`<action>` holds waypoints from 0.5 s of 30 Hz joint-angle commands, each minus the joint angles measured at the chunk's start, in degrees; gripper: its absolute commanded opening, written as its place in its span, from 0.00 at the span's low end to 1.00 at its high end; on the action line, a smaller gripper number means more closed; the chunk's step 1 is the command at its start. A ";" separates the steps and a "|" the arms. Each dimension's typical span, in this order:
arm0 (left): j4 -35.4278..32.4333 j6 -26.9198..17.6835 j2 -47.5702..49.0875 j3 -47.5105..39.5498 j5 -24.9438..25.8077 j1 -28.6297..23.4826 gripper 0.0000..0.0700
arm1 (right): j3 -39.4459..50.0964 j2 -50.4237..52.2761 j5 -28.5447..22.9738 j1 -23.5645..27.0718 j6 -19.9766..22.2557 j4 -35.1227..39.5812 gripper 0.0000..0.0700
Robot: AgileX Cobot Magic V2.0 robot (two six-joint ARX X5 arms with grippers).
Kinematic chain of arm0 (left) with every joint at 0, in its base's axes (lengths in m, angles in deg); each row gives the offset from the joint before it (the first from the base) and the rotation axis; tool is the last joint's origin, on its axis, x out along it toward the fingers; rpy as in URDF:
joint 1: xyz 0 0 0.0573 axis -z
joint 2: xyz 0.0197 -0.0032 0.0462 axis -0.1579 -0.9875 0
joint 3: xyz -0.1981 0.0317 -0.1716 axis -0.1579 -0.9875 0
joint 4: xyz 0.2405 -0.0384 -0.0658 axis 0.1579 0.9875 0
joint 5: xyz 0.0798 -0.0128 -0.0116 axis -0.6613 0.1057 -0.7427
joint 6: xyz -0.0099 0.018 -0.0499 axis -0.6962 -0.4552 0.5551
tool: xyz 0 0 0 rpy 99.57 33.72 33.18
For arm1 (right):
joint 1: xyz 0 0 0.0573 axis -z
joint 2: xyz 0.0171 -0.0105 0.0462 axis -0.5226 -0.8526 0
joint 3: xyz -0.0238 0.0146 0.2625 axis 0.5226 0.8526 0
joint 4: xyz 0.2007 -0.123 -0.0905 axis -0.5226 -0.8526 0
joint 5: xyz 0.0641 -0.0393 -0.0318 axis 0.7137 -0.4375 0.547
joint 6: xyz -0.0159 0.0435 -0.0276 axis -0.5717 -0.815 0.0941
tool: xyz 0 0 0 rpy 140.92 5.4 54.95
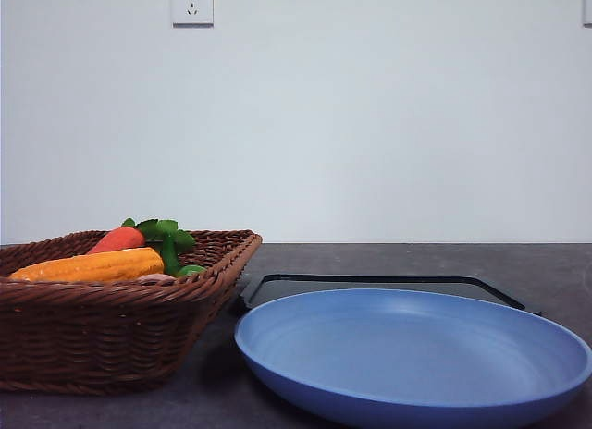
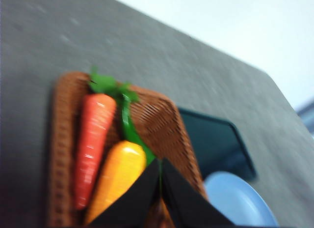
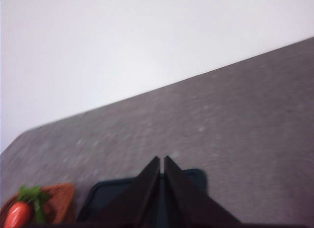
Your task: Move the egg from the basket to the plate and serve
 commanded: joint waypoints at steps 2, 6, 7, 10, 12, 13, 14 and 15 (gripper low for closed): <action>1.20 -2.84 -6.30 4.06 6.10 0.31 0.00 | -4.60 -4.56 3.28 -0.17 4.22 -2.50 0.00; 5.07 -5.59 -14.30 8.97 13.41 1.55 0.00 | -9.80 -11.06 7.80 -0.17 7.41 -9.86 0.00; 6.08 -6.34 -15.81 9.86 14.69 1.97 0.00 | -10.60 -12.47 9.07 -0.17 7.93 -11.77 0.00; 8.17 -8.11 -19.83 11.78 16.64 3.72 0.00 | -11.63 -16.22 12.54 -0.17 9.78 -16.59 0.00; 8.28 -8.55 -21.75 12.27 16.62 4.94 0.00 | -11.61 -18.52 14.41 -0.17 11.00 -19.82 0.00; 8.17 -8.61 -22.35 12.27 16.62 5.48 0.00 | -11.61 -19.54 15.05 -0.18 11.50 -21.51 0.00; 8.19 -8.67 -23.01 12.27 16.62 6.08 0.00 | -11.61 -20.86 16.22 -0.22 12.48 -23.65 0.00; 8.19 -8.67 -23.49 12.27 16.60 6.51 0.01 | -11.59 -21.87 17.05 -0.29 13.39 -25.62 0.02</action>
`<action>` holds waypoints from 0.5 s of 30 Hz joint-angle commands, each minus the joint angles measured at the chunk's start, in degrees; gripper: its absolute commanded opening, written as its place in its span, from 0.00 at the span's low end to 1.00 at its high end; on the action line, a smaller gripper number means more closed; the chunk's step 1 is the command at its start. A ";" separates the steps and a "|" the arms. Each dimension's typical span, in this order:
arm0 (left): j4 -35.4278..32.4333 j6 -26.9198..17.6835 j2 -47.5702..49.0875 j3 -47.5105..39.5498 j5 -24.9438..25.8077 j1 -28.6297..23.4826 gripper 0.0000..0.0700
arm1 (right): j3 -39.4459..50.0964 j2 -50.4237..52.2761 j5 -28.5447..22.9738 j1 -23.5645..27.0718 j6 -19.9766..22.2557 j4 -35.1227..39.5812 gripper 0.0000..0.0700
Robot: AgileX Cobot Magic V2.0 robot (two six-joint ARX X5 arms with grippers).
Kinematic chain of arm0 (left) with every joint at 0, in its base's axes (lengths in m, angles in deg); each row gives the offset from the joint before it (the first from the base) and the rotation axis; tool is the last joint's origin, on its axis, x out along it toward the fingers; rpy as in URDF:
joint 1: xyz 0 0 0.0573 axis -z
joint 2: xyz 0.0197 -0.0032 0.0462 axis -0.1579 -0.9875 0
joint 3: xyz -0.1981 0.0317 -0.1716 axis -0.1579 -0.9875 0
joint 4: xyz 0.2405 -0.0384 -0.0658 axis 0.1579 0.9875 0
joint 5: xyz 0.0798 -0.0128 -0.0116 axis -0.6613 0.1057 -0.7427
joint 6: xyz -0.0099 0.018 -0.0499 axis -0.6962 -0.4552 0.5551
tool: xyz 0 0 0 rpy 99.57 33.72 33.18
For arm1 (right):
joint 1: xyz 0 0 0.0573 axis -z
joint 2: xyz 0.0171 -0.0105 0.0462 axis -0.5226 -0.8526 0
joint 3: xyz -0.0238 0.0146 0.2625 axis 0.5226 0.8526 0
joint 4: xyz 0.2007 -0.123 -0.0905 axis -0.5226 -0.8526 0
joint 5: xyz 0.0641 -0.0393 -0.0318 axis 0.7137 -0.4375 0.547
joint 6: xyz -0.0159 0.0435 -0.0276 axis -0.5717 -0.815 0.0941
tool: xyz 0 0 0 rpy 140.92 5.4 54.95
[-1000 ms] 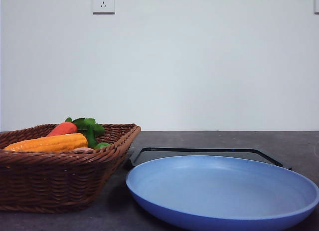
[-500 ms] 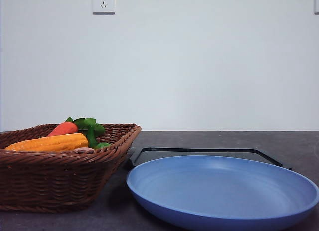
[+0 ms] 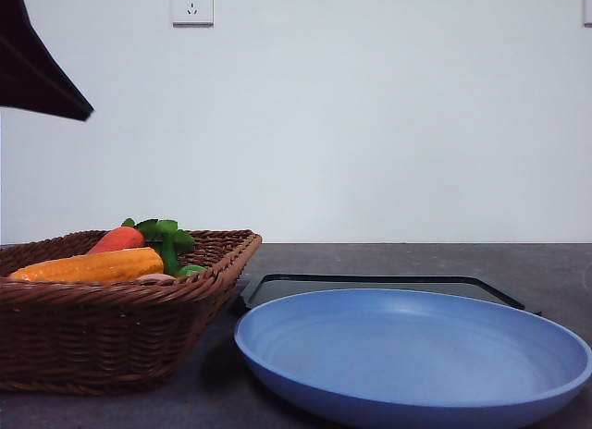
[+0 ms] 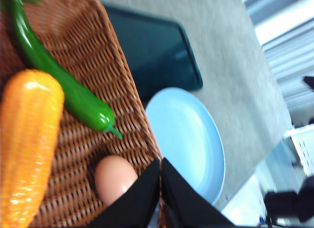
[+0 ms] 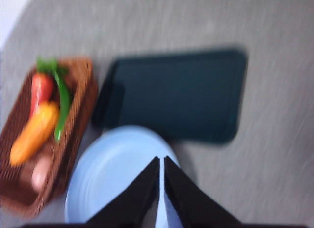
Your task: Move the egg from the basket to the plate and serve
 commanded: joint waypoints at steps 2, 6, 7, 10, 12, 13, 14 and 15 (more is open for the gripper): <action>-0.40 -1.43 -1.33 0.98 0.32 1.27 0.05 | -0.57 -3.10 1.34 -0.86 3.88 -4.99 0.12; -1.19 -1.39 -2.31 0.98 0.08 2.72 0.29 | 0.60 -6.80 0.97 -3.48 3.36 -7.88 0.36; -1.44 -1.37 -2.45 0.98 -0.10 2.98 0.35 | 1.22 -7.45 0.70 -4.17 2.93 -7.66 0.38; -1.98 -0.95 -2.65 0.98 -1.34 3.64 0.45 | 3.88 -9.07 -0.32 -6.08 1.47 -5.53 0.38; -2.02 -0.75 -2.68 0.98 -2.47 4.13 0.47 | 6.69 -9.85 -0.46 -7.39 -0.77 -2.04 0.38; -2.02 -0.75 -2.68 0.98 -2.81 4.35 0.47 | 8.30 -10.23 -0.46 -8.11 -2.22 0.32 0.38; -2.03 -0.75 -2.68 0.98 -3.06 4.57 0.47 | 10.03 -10.65 -0.49 -8.90 -3.86 2.95 0.38; -2.03 -0.73 -2.68 0.98 -3.09 4.72 0.47 | 11.52 -11.13 -0.48 -9.54 -5.27 5.34 0.38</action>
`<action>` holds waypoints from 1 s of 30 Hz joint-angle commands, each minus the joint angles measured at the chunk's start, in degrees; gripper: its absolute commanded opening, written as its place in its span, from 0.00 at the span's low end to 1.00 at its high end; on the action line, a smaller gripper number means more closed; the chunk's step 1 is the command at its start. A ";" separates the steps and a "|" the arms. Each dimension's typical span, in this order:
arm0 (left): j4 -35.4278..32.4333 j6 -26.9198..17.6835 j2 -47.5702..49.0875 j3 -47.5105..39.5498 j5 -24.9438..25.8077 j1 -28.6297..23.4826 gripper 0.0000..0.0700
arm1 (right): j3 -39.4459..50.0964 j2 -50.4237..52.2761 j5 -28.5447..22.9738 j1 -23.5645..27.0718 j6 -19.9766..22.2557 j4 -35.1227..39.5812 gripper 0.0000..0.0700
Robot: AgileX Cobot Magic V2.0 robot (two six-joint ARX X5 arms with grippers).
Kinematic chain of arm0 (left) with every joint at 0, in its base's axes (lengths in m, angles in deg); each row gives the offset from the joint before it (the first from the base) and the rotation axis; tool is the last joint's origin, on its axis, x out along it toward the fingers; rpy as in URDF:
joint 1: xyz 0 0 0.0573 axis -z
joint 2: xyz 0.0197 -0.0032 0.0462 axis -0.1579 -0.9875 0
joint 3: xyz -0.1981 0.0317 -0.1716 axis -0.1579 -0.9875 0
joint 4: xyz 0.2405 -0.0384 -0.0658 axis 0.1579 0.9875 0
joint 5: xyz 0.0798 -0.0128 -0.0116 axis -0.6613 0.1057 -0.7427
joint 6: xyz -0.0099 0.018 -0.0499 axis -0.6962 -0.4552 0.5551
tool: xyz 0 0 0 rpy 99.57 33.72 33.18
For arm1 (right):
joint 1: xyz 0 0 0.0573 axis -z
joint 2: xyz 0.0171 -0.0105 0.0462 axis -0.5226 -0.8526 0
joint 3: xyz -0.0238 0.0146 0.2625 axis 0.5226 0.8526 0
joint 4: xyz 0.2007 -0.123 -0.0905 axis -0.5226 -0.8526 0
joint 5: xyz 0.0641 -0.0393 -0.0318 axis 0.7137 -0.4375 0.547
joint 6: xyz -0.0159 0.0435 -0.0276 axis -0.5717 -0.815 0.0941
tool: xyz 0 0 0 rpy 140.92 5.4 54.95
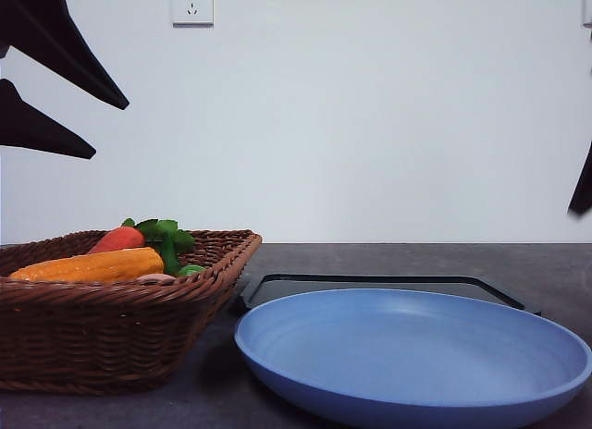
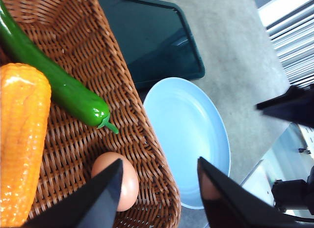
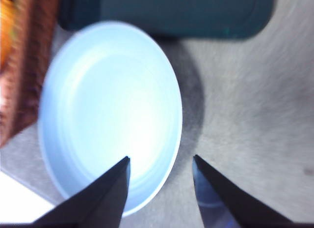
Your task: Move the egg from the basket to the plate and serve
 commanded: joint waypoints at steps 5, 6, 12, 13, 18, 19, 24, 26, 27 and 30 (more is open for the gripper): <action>-0.76 -0.15 -0.59 0.98 -0.33 1.01 0.47 | 6.48 -4.65 0.01 -3.62 -8.80 13.02 0.38; -0.76 -0.15 -0.59 0.98 -0.36 1.06 0.47 | 7.05 -5.64 0.01 -4.25 -9.20 14.43 0.38; -0.74 -0.17 -0.59 0.98 -1.91 1.36 0.47 | 7.61 -12.13 -0.09 -7.38 -10.23 20.30 0.34; -0.72 -0.17 -0.59 0.98 -1.91 1.36 0.47 | 7.61 -13.06 -0.10 -7.61 -10.67 21.21 0.31; -0.66 -0.17 -0.59 0.98 -1.91 1.36 0.47 | 7.61 -15.57 -2.91 -8.11 -12.46 23.24 0.09; -0.65 -0.17 -0.59 0.98 -1.91 1.39 0.47 | 7.61 -15.53 -3.69 -8.12 -12.58 23.24 0.05; -0.61 -0.16 -0.59 0.98 -1.89 2.17 0.47 | 7.61 -13.85 -4.52 -8.05 -13.21 23.02 0.00; -0.56 -0.11 -0.59 0.98 -1.91 2.65 0.47 | 7.59 -12.24 -4.53 -8.05 -13.58 22.93 0.00; -0.56 0.25 -0.59 0.98 -1.98 3.00 0.49 | 7.59 -11.12 -4.53 -8.05 -13.73 22.78 0.00; -0.37 1.71 -0.59 0.98 -2.05 4.34 0.62 | 7.53 -7.60 -4.72 -7.91 -13.87 21.40 0.00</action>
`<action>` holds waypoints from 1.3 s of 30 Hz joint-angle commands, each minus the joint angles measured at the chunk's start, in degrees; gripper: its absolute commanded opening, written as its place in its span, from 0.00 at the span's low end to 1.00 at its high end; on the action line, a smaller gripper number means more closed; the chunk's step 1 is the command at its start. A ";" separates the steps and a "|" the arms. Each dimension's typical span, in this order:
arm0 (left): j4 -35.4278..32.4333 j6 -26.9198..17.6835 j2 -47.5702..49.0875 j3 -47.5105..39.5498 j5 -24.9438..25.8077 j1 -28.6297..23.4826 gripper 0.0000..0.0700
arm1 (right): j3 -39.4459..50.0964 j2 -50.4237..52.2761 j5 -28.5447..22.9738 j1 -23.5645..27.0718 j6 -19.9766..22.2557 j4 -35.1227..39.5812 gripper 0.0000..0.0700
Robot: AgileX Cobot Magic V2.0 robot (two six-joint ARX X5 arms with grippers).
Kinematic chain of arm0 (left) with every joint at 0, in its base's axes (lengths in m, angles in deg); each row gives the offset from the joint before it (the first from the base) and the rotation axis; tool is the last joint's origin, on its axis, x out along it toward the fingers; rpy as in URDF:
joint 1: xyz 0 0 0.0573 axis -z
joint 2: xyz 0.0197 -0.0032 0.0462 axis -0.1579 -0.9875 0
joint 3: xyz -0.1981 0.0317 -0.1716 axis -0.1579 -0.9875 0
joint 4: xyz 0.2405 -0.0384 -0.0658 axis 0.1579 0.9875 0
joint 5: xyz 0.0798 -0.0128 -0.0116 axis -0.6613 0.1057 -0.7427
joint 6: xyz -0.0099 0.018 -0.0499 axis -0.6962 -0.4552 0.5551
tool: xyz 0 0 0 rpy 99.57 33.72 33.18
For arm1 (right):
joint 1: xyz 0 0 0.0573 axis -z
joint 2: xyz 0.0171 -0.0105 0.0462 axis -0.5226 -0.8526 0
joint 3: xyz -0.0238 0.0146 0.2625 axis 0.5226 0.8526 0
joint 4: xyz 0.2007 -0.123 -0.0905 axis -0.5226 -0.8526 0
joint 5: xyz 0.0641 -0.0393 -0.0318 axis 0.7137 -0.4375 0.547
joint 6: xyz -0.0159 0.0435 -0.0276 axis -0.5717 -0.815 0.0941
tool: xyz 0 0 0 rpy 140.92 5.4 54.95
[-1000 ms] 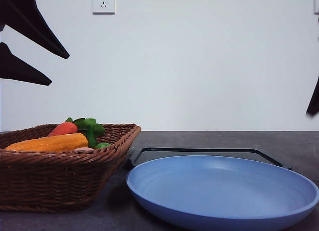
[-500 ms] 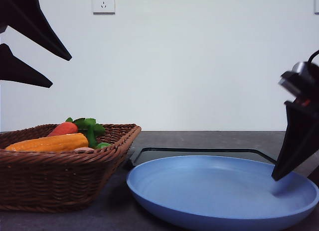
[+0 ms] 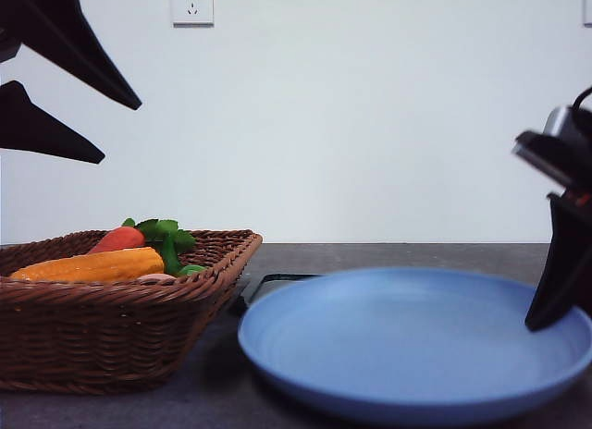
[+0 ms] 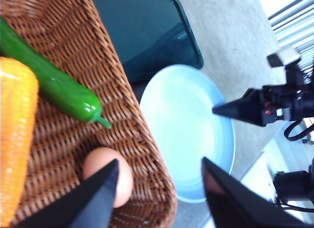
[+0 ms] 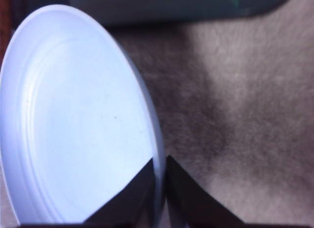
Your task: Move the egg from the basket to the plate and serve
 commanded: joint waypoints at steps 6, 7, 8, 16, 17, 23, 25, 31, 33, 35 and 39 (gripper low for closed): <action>0.42 1.25 -0.62 0.98 -7.91 5.81 0.66 | -0.17 6.66 -1.36 2.43 -0.33 -6.16 0.00; 0.74 1.23 -0.65 0.98 -10.48 7.09 0.66 | -0.17 7.64 -1.79 3.07 -0.12 -7.24 0.00; 1.07 1.22 -0.68 0.98 -13.21 8.41 0.66 | -0.17 8.59 -2.21 3.71 0.10 -8.18 0.00; 1.05 1.20 -5.12 1.30 -23.74 16.22 0.66 | -0.17 13.93 -3.17 7.77 1.01 -10.36 0.00; 0.99 1.20 -6.13 1.41 -24.40 16.84 0.66 | -0.17 14.34 -3.16 8.12 1.01 -10.44 0.00; -0.41 0.63 -11.48 1.97 -26.45 18.25 0.66 | -0.17 15.81 -3.16 8.88 1.37 -11.73 0.00; -0.62 0.46 -13.06 1.97 -26.45 18.25 0.66 | -0.17 15.87 -3.15 8.88 1.38 -11.75 0.00; -1.94 0.29 -17.08 1.97 -26.45 18.25 0.66 | -0.17 15.87 -3.09 8.88 1.38 -11.99 0.00; -3.06 0.28 -18.15 1.97 -26.46 18.25 0.66 | -0.17 15.87 -2.98 8.88 1.38 -12.01 0.00; -4.02 0.28 -19.16 1.97 -26.47 18.25 0.66 | -0.17 15.87 -2.88 8.88 1.38 -12.01 0.00; -4.96 0.28 -20.95 1.97 -26.47 18.25 0.65 | -0.17 15.87 -2.74 8.88 1.39 -12.12 0.00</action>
